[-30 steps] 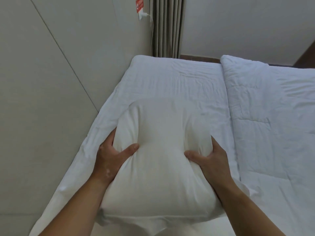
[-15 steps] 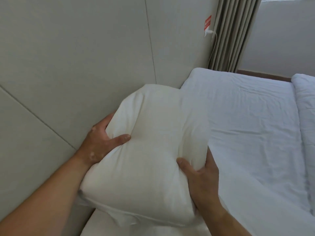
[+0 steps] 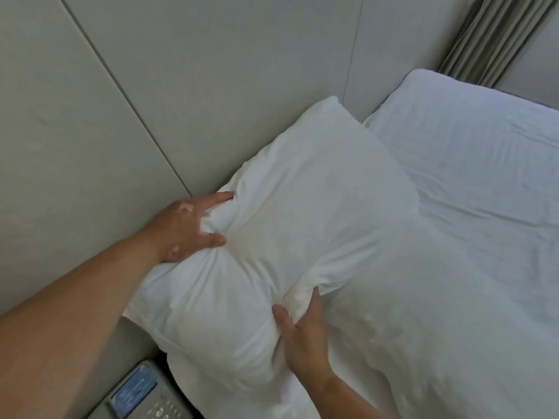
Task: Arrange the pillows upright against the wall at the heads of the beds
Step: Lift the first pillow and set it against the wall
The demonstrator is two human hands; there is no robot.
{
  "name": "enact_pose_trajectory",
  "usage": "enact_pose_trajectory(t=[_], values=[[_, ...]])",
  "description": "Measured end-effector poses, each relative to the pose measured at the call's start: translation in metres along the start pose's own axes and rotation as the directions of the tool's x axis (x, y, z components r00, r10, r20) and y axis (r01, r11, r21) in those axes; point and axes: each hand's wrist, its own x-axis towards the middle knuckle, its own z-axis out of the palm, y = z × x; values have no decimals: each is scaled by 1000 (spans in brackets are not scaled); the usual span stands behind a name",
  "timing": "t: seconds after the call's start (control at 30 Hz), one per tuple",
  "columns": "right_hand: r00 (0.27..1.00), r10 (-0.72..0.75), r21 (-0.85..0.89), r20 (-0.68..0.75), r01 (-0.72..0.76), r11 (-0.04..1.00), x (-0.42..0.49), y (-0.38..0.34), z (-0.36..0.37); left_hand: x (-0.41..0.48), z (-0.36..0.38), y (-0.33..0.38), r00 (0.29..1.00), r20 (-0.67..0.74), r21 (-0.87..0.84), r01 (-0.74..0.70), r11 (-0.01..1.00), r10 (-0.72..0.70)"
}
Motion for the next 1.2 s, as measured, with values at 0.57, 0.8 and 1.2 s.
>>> enact_pose_trajectory(t=[0.57,0.8,1.2], values=[[820,-306,-823,484,545,159,159,-203,-61,-5,47,-56,998,0,-89,59,994,-60],[718,50,-677,694,675,-294,249,-260,9,-3,57,-61,997,-61,-44,45,998,-48],[741,117,-613,661,623,-486,285,-230,18,-9,74,-65,991,-76,-161,96,982,-109]])
